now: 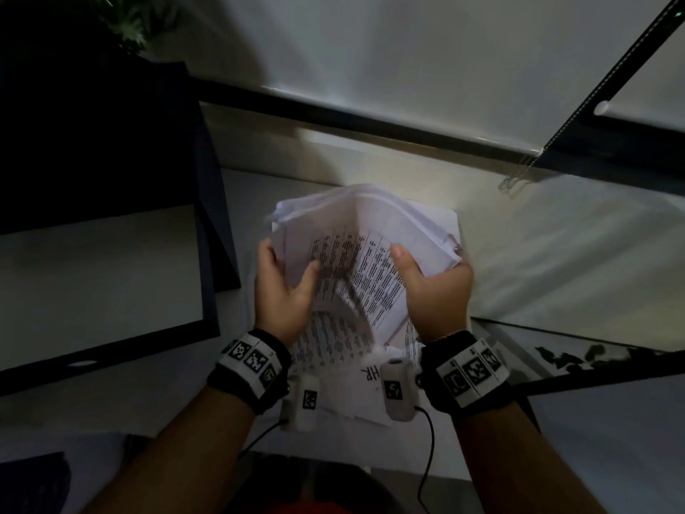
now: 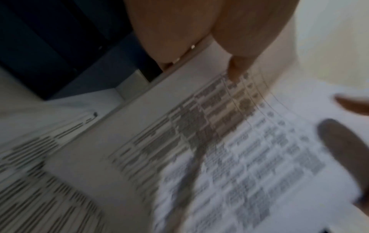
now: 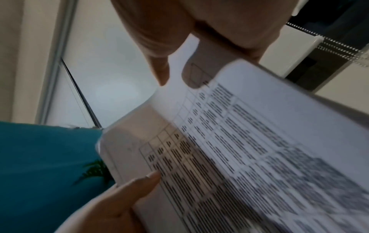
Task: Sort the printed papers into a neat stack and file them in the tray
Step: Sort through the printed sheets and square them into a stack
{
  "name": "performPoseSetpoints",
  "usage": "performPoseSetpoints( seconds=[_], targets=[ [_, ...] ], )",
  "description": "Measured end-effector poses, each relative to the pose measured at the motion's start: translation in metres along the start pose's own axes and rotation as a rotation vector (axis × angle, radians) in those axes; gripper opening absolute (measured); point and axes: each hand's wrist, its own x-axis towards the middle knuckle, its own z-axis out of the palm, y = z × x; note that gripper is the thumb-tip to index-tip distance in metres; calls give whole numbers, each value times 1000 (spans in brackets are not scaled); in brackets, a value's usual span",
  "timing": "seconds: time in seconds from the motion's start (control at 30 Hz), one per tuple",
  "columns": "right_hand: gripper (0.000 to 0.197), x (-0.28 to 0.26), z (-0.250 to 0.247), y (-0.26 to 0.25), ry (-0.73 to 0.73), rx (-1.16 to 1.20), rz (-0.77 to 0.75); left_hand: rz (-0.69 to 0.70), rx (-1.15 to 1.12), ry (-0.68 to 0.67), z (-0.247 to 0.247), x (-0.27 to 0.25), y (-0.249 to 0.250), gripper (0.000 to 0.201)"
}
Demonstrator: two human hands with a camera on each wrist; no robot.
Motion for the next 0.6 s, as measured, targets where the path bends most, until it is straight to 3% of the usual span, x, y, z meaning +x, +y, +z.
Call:
performPoseSetpoints(
  seconds=[0.1,0.2,0.37,0.47,0.53,0.6],
  targets=[
    [25,10,1,-17,108,93,-44,25,-31,12,-2,12,7,62],
    [9,24,6,-27,229,89,-126,59,-23,7,-1,19,15,67],
    [22,23,0,-12,318,59,-97,41,-2,-6,0,18,11,57],
    [16,18,-12,-2,248,203,-67,-27,-44,-32,1,19,5,41],
    [39,18,-21,11,150,358,8,-46,-56,-23,2,22,1,33],
    [56,18,-25,20,51,237,63,-33,-64,-17,4,23,1,31]
  ],
)
